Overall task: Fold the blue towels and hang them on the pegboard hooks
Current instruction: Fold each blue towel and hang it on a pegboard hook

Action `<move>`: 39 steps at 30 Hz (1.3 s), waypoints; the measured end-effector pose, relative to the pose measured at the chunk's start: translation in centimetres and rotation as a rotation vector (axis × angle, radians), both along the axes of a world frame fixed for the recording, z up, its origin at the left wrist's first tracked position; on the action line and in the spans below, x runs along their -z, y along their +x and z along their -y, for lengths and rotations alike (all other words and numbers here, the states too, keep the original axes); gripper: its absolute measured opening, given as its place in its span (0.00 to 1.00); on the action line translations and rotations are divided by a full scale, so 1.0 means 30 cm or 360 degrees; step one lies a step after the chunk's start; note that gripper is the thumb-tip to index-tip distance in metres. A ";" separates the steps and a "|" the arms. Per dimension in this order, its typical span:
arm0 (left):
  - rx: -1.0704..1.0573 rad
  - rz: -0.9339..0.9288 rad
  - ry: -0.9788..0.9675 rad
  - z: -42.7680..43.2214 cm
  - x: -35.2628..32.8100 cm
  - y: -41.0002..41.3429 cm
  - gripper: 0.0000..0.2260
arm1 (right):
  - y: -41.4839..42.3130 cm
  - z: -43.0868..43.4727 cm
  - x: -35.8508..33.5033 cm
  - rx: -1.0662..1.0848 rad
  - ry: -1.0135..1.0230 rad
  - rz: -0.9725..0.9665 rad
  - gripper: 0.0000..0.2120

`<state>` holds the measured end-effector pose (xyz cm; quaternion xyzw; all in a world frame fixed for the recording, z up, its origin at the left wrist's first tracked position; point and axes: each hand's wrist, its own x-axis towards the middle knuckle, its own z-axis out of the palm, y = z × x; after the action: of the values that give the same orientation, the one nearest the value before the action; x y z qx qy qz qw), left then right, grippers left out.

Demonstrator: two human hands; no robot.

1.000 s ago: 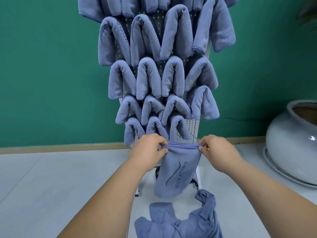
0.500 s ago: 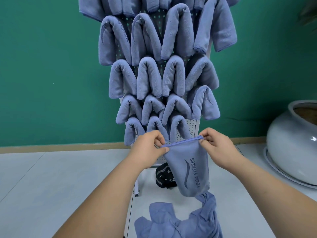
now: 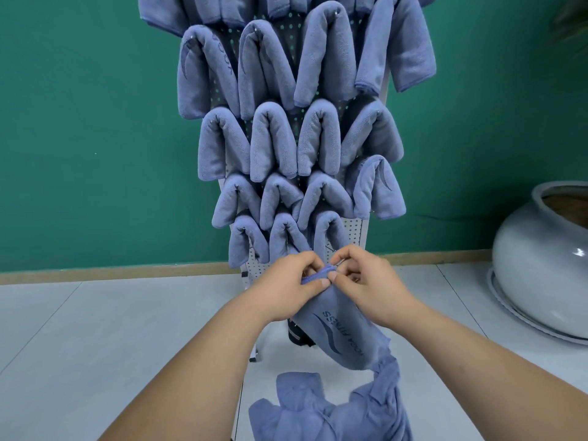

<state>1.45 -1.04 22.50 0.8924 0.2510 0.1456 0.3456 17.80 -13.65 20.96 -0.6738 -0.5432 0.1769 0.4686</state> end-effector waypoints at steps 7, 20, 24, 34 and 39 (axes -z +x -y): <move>0.0029 0.0102 0.0583 0.047 -0.015 0.022 0.04 | 0.019 0.011 0.000 -0.0169 -0.0328 -0.0230 0.19; -0.0393 0.0760 0.0268 -0.039 -0.071 -0.038 0.04 | 0.230 0.075 0.067 -0.0108 -0.0985 0.0572 0.14; -0.0671 0.0845 0.0085 -0.126 -0.039 -0.077 0.04 | 0.285 0.110 0.048 -0.0043 -0.1023 0.0609 0.09; -0.1187 0.0959 -0.0618 -0.179 -0.019 -0.080 0.09 | 0.286 0.099 -0.024 0.0401 -0.0095 -0.0398 0.07; -0.1111 0.1136 -0.0570 -0.145 -0.025 -0.042 0.10 | 0.241 0.074 -0.080 0.0726 0.0161 -0.0462 0.10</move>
<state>0.19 3.31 23.25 0.5777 0.4208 0.5017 0.4874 25.02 -15.88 23.35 -0.7221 -0.3126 0.1341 0.6024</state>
